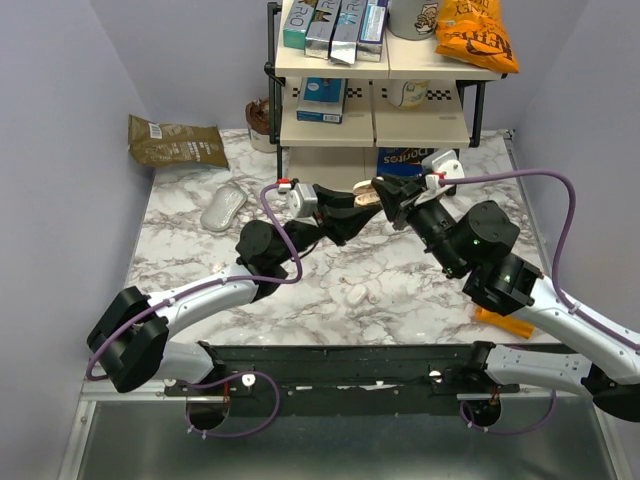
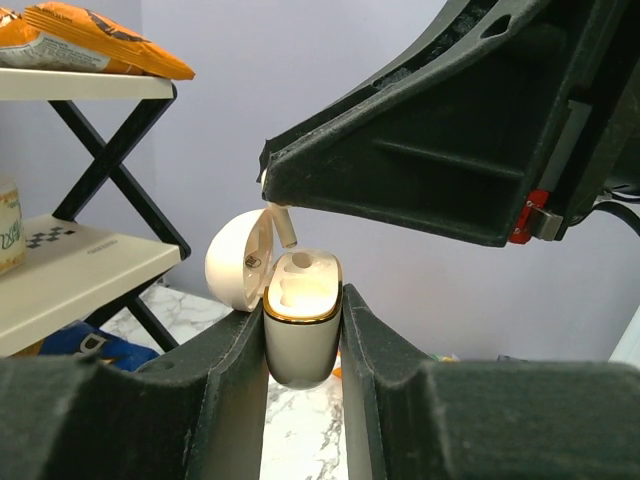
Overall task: Insert the wireless bluetooth earbuds into the charging case
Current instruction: Insert the right earbud into the right side groove of the charging case.
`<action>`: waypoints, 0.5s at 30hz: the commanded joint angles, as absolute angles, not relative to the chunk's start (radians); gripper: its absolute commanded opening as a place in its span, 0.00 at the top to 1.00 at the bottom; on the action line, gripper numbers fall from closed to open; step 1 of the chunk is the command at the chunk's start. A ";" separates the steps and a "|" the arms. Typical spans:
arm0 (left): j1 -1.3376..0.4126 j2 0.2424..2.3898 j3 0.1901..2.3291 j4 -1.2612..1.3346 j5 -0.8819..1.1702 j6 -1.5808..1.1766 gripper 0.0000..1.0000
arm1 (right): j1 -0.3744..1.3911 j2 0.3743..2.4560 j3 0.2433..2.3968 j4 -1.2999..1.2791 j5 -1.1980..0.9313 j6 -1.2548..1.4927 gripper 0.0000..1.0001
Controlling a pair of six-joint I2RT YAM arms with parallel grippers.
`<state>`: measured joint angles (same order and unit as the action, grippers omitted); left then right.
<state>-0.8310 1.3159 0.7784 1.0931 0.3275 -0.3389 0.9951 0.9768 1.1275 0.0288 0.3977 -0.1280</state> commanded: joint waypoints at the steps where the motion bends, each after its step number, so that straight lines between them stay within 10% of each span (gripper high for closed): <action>1: -0.828 1.316 0.813 1.103 0.345 -0.351 1.00 | 1.000 0.966 1.108 0.081 0.449 -0.161 0.99; 15: -0.828 1.324 0.848 1.069 0.336 -0.350 1.00 | 1.000 0.951 1.078 0.098 0.433 -0.149 0.99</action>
